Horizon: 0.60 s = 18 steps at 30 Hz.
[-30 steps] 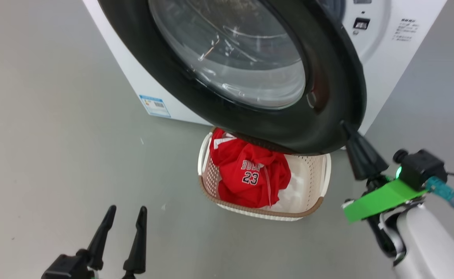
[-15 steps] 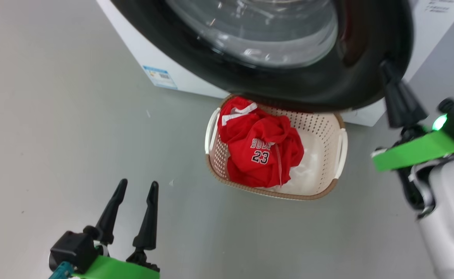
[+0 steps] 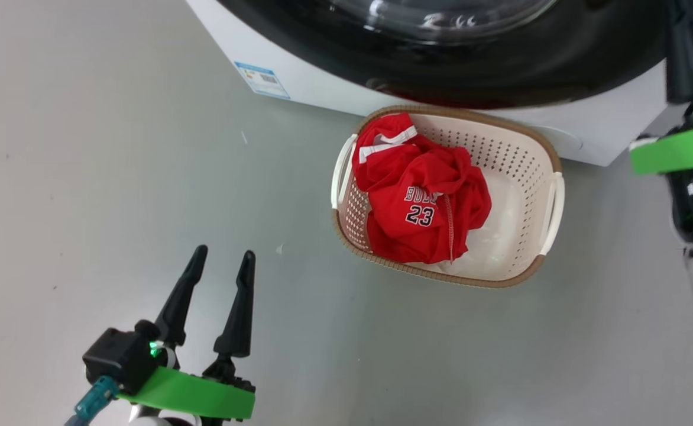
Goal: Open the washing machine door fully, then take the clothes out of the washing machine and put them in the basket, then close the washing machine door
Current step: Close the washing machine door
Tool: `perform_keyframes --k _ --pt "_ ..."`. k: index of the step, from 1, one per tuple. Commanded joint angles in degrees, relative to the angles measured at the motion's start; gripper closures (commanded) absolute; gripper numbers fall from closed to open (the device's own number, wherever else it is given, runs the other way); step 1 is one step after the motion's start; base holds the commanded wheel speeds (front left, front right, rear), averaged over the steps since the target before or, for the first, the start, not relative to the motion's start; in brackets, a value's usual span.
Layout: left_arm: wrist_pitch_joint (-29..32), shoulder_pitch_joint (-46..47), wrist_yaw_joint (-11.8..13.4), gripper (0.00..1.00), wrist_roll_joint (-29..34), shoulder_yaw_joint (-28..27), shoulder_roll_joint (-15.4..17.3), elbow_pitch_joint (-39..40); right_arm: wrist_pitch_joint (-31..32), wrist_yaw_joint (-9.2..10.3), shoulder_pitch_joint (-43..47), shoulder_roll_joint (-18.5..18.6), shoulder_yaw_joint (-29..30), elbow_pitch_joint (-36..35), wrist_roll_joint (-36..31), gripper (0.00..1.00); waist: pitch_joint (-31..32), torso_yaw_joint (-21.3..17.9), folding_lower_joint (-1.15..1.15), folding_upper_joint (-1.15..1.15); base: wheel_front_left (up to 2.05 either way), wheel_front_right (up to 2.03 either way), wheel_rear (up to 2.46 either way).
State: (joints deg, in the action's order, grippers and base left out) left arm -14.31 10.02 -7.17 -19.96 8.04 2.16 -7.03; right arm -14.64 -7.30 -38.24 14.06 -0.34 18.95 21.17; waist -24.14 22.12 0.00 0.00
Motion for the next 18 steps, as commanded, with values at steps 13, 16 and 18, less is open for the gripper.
perform_keyframes --k 13,16,18 --pt "-0.7 2.2 -0.3 0.00 -0.9 -1.2 0.7 1.5 -0.4 -0.19 -6.2 0.3 2.2 -0.8 0.8 1.00 -2.2 1.1 0.00 0.00 0.00 0.00 0.00" --pt "-0.7 2.1 -0.3 0.00 -0.7 -1.3 0.7 1.2 -0.4 -0.19 -5.5 0.3 1.2 -0.7 0.7 1.00 -1.6 0.8 0.00 0.00 0.00 0.00 0.00" --pt "-0.7 1.9 -0.3 0.00 -0.5 -1.4 0.7 1.0 -0.4 -0.19 -4.5 0.3 0.3 -0.3 0.8 1.00 -0.9 0.6 0.00 0.00 0.00 0.00 0.00"
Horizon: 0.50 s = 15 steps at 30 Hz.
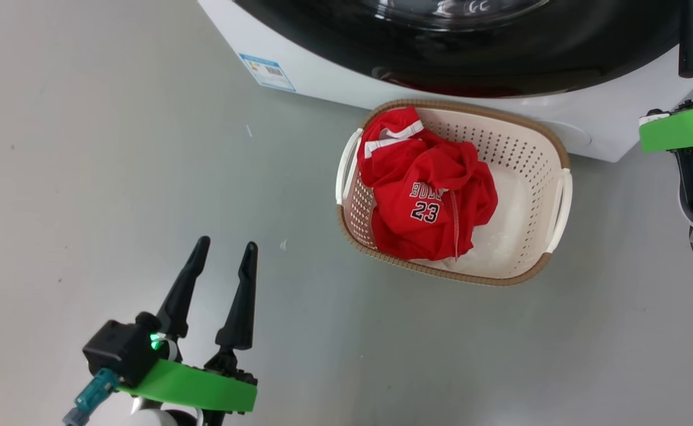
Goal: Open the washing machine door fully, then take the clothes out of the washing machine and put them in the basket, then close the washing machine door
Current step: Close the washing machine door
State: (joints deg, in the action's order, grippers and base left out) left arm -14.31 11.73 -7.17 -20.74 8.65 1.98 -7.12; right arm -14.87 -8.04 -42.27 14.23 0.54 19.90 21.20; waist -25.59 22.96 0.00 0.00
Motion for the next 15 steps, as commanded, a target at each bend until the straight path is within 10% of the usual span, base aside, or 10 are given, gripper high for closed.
perform_keyframes --k 1,7,10,12,15 --pt "-0.7 0.0 -0.3 0.00 0.5 -2.1 0.9 0.9 -0.1 0.55 0.1 0.1 -1.1 -1.0 0.8 1.00 1.0 -0.4 0.00 0.00 0.00 0.00 0.00" --pt "-0.7 -1.1 -0.3 0.00 1.6 -2.6 0.9 -0.1 -0.1 0.55 4.9 -0.6 -4.0 -0.3 1.5 0.90 4.0 -1.5 0.00 0.00 0.00 0.00 0.00" --pt "-0.7 -1.7 -0.3 0.00 2.3 -2.9 0.9 -0.6 -0.1 0.55 7.7 -0.8 -5.0 -0.1 1.8 0.52 5.5 -2.2 0.00 0.00 0.00 0.00 0.00" --pt "-0.7 -2.1 -0.3 0.00 2.9 -3.2 0.9 -1.0 -0.1 0.55 9.5 -1.1 -5.5 -0.2 1.9 0.00 6.5 -2.7 0.00 0.00 0.00 0.00 0.00" --pt "-0.7 -2.7 -0.3 0.00 3.7 -3.4 0.9 -1.7 -0.1 0.55 12.2 -1.4 -6.0 -0.5 1.9 0.00 7.8 -3.4 0.00 0.00 0.00 0.00 0.00"
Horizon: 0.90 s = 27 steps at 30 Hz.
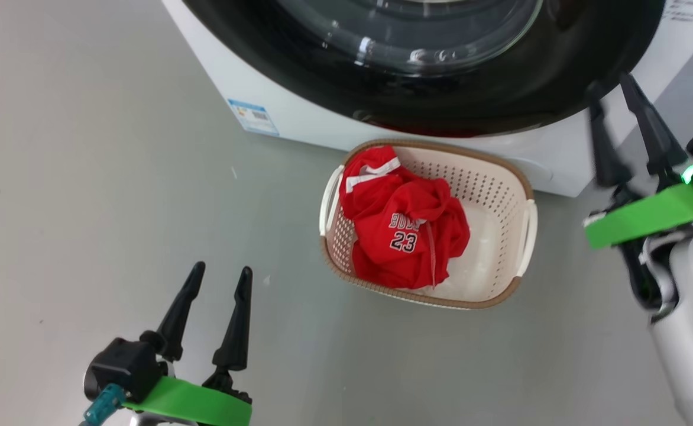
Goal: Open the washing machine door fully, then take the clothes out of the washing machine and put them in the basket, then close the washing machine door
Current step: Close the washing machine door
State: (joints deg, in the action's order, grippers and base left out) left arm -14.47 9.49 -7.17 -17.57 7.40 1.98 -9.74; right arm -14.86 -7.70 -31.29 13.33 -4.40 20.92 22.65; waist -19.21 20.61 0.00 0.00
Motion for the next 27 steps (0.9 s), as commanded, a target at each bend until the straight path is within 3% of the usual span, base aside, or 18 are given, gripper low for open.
perform_keyframes --k 1,27 --pt "-0.5 -0.6 -0.3 0.00 0.8 -2.3 0.9 0.7 -0.1 0.21 2.2 -0.5 -1.5 -1.7 0.4 0.00 1.9 -1.3 0.00 0.00 0.00 0.00 0.00" --pt "-0.5 -4.9 -0.3 0.00 1.5 -5.5 4.4 -1.6 -0.1 0.21 22.8 -2.9 -2.5 -5.1 -0.5 0.00 11.1 -9.6 0.00 0.00 0.00 0.00 0.00"
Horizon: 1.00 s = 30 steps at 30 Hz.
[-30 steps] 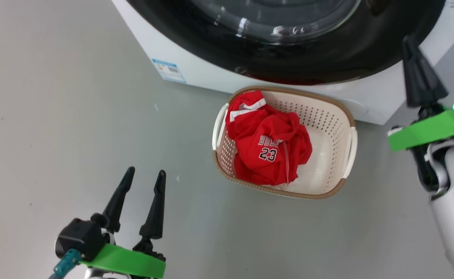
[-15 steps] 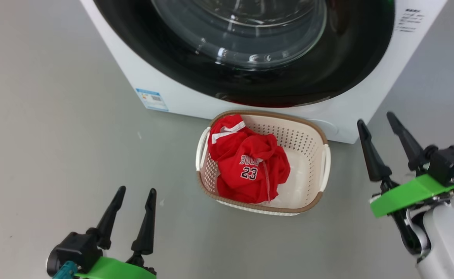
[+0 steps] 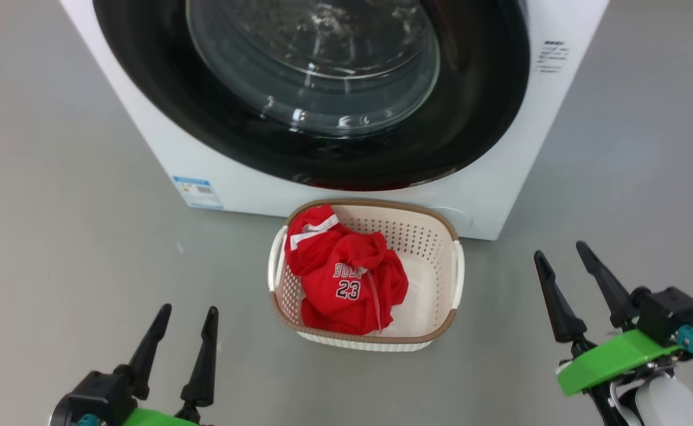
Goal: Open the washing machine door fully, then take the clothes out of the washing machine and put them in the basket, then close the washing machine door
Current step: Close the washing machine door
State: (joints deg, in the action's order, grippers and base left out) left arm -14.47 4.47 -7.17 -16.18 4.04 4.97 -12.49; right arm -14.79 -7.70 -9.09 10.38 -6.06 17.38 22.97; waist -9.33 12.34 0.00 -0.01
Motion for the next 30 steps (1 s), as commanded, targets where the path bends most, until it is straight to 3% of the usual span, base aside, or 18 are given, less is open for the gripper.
perform_keyframes --k 1,17,30 --pt "-0.5 0.0 -0.3 0.00 0.1 -2.3 1.5 1.2 -0.2 0.21 1.1 -0.1 -0.5 -1.7 -0.8 0.00 1.5 -1.7 0.00 0.01 0.00 0.00 0.00" --pt "-0.5 -2.3 -0.3 0.00 -0.2 -5.4 2.6 0.6 -0.2 0.21 8.1 -2.2 0.6 -2.7 -1.7 0.00 4.5 -7.6 0.00 0.01 0.00 0.00 0.00" --pt "-0.5 -4.6 -0.3 0.00 0.2 -7.1 2.7 0.4 -0.2 0.21 11.3 -2.4 1.2 -3.1 -1.6 0.00 6.7 -10.0 0.00 0.01 0.00 0.00 0.00"
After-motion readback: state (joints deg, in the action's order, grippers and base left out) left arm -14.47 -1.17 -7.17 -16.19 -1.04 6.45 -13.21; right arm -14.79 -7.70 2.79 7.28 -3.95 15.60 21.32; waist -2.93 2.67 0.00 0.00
